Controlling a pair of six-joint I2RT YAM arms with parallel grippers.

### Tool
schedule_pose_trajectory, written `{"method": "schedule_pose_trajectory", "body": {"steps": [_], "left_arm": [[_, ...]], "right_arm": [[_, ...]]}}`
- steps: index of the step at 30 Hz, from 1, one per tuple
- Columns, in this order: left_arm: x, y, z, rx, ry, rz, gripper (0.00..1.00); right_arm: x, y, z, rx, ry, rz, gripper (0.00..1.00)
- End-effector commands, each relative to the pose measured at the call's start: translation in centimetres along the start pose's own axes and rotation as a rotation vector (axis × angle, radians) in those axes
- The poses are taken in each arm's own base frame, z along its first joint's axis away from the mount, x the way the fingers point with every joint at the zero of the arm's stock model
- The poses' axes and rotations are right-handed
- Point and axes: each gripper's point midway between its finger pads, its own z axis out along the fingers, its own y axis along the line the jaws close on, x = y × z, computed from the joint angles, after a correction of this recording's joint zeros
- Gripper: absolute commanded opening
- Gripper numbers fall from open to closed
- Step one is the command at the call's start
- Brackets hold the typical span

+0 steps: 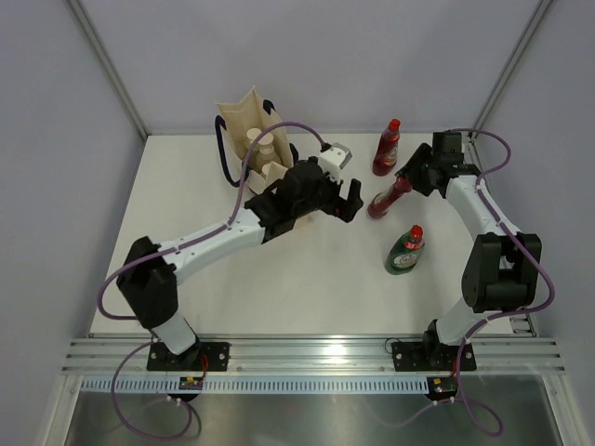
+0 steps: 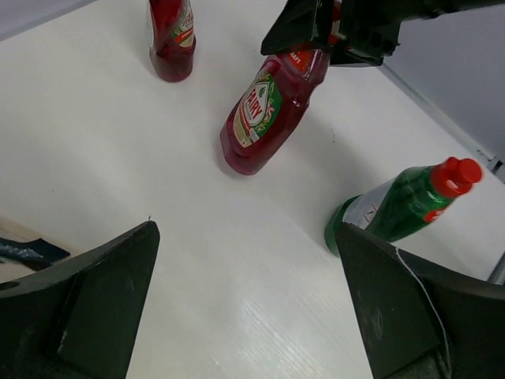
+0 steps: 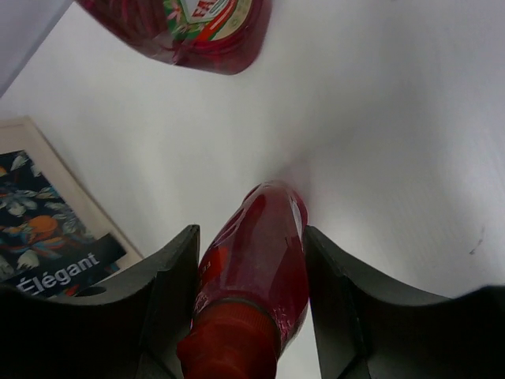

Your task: Place the personal care products into the canvas bag

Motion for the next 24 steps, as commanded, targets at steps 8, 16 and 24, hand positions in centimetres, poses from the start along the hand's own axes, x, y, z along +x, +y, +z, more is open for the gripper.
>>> {"method": "schedule_pose_trajectory", "body": {"steps": [8, 16, 24], "left_arm": [[1.1, -1.2, 8.5, -0.009, -0.027, 0.185, 0.99], [3.6, -0.2, 12.7, -0.051, -0.049, 0.232, 0.99], [2.6, 2.9, 14.4, -0.232, -0.084, 0.277, 0.91]], "right_arm": [[-0.8, 8.0, -5.9, -0.293, 0.112, 0.207, 0.0], [0.5, 8.9, -6.9, -0.33, 0.213, 0.251, 0.0], [1.9, 9.7, -8.9, -0.371, 0.304, 0.272, 0.0]]}}
